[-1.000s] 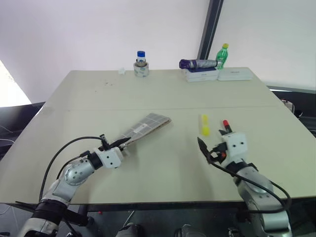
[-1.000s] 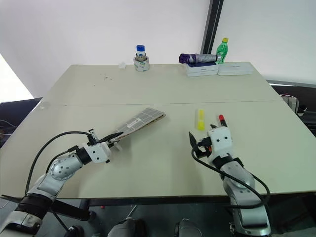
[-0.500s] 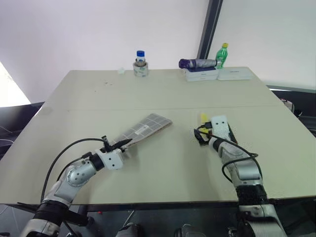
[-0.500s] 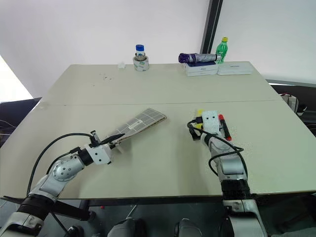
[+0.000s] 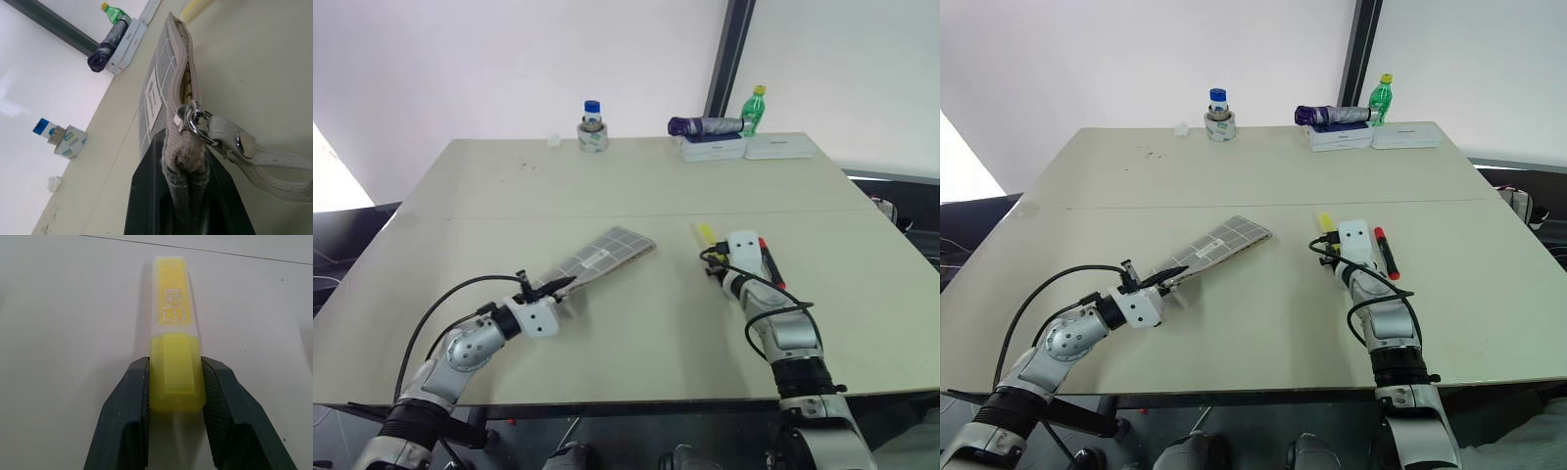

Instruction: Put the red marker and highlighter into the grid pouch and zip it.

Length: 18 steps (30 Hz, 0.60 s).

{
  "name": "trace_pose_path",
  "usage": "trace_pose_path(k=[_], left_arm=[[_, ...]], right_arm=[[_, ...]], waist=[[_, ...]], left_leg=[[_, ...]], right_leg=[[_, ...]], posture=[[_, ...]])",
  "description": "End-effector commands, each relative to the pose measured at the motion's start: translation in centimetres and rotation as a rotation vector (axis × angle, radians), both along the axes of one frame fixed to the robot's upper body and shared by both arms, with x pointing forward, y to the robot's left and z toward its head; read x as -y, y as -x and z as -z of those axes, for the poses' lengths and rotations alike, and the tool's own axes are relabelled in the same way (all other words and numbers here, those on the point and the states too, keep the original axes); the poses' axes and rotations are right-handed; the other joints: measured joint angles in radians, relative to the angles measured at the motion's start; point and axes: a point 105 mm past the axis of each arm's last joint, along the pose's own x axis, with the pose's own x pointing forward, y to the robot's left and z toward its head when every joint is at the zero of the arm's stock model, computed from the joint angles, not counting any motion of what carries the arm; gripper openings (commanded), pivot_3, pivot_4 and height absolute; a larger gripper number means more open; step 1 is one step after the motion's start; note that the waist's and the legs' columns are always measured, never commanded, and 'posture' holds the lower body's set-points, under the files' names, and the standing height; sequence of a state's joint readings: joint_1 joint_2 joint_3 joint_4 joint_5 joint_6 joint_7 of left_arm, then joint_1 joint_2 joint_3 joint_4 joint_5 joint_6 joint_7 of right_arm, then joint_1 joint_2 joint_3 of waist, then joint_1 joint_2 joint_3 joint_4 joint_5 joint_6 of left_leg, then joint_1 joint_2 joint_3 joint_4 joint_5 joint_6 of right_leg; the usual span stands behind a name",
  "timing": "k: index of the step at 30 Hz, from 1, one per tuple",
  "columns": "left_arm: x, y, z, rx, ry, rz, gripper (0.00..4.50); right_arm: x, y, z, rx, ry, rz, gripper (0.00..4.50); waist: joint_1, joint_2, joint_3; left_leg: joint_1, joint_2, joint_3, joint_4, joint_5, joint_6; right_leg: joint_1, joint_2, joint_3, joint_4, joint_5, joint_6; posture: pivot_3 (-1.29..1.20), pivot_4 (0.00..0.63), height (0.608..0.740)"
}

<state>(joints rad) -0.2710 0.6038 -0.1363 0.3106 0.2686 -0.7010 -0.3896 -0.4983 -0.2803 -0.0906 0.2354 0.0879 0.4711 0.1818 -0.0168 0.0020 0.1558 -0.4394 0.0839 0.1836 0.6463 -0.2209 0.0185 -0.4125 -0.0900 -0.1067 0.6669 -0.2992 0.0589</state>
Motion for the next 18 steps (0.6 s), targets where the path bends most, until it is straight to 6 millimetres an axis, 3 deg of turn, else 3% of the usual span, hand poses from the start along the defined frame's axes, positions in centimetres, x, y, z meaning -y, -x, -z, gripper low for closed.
trace_pose_path(k=[1, 9, 12, 18], left_arm=[[0.4, -0.1, -1.1, 0.04, 0.02, 0.014, 0.0], [0.8, -0.4, -1.1, 0.042, 0.016, 0.036, 0.0], [0.9, -0.6, -1.3, 0.048, 0.013, 0.045, 0.0], [0.8, -1.2, -2.3, 0.07, 0.015, 0.052, 0.0]], right_arm=[[-0.9, 0.6, -4.2, 0.175, 0.031, -0.156, 0.9], [-5.2, 5.2, -7.6, 0.322, 0.027, -0.661, 0.9], [-6.7, 6.6, -7.2, 0.324, 0.1, -0.808, 0.9], [-7.4, 6.4, -5.9, 0.306, 0.245, -0.85, 0.9]], waist=[[0.0, 0.0, 0.0], [-0.001, 0.0, 0.0], [0.0, 0.0, 0.0], [0.003, 0.0, 0.0]], left_leg=[[0.0, 0.0, 0.0, 0.0, 0.0, 0.0], [0.0, 0.0, -0.001, 0.0, -0.001, 0.001], [0.0, 0.0, -0.001, 0.0, -0.001, 0.002], [0.0, 0.0, -0.001, 0.001, -0.001, 0.002]], right_leg=[[0.0, 0.0, 0.0, 0.0, 0.0, 0.0], [0.0, 0.001, 0.0, 0.0, 0.0, 0.0], [0.0, 0.001, 0.0, 0.0, 0.0, 0.0], [0.0, 0.0, 0.0, 0.0, 0.0, 0.0]], posture=[[0.0, 0.15, 0.74], [0.0, 0.15, 0.74], [0.0, 0.15, 0.74], [0.0, 0.15, 0.74]])
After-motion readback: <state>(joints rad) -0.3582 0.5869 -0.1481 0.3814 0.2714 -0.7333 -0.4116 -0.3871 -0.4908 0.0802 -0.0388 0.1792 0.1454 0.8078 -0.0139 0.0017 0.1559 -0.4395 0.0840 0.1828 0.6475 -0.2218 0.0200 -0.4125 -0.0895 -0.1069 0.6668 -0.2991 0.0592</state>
